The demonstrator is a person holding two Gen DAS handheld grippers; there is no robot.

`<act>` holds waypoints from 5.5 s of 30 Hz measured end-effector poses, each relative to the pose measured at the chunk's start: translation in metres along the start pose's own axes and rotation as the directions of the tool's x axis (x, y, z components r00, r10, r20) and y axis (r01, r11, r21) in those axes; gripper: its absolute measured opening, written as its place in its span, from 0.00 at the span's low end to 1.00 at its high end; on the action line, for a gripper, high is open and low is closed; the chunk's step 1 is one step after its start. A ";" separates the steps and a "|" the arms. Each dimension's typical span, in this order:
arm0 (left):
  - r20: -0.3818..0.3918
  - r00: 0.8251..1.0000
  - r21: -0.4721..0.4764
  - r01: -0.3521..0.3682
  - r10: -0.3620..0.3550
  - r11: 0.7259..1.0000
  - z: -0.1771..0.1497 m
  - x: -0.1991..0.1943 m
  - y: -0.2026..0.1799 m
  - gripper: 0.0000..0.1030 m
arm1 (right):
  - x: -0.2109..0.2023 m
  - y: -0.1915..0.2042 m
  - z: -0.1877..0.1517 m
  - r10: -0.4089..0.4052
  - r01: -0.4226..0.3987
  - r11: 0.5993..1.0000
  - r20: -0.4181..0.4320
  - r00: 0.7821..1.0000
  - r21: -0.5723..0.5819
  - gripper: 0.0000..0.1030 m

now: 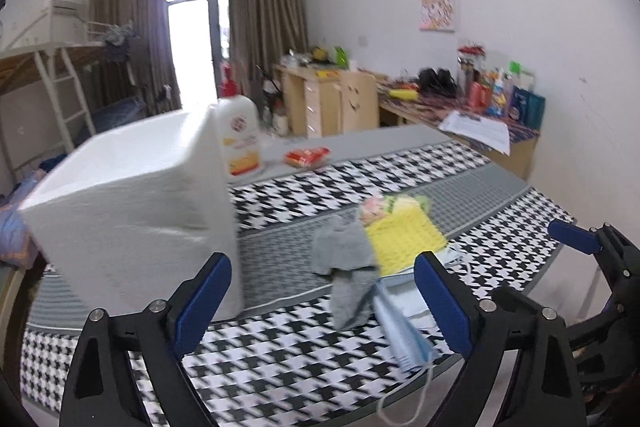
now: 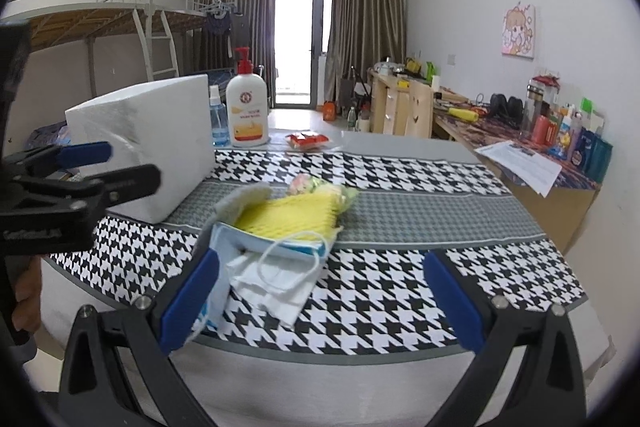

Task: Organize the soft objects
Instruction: 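Reach the left tool to the grey sock while the right tool reaches the yellow mesh sleeve, then close the left tool on the grey sock while the right tool grips the yellow mesh, then lift the grey sock and yellow mesh with both tools toward the foam box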

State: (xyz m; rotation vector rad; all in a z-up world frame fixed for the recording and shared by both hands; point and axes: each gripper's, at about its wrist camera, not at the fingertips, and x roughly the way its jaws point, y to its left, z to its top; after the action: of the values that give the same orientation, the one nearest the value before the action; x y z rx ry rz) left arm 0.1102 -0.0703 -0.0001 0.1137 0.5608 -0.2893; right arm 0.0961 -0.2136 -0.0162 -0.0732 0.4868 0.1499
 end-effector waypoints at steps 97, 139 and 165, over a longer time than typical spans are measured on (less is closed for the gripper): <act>-0.036 0.995 0.003 0.091 -0.090 0.996 0.029 0.023 0.010 0.08 | 0.042 -0.015 0.078 0.253 -0.250 0.967 -0.118 0.960 0.040 0.11; 0.187 0.982 0.008 0.003 -0.004 1.000 -0.051 -0.143 -0.002 0.08 | -0.100 0.026 0.011 0.111 -0.113 0.994 0.138 0.984 0.003 0.11; 0.201 0.952 -0.159 -0.200 0.230 0.967 -0.081 -0.184 0.074 0.08 | -0.079 0.101 0.024 0.289 -0.273 0.952 0.117 0.950 -0.137 0.11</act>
State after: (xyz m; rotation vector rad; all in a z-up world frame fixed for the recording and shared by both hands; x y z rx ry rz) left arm -0.0572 0.0591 0.0331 0.0097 0.3440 -0.0477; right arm 0.0218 -0.1217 0.0385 -0.1092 0.3492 0.4621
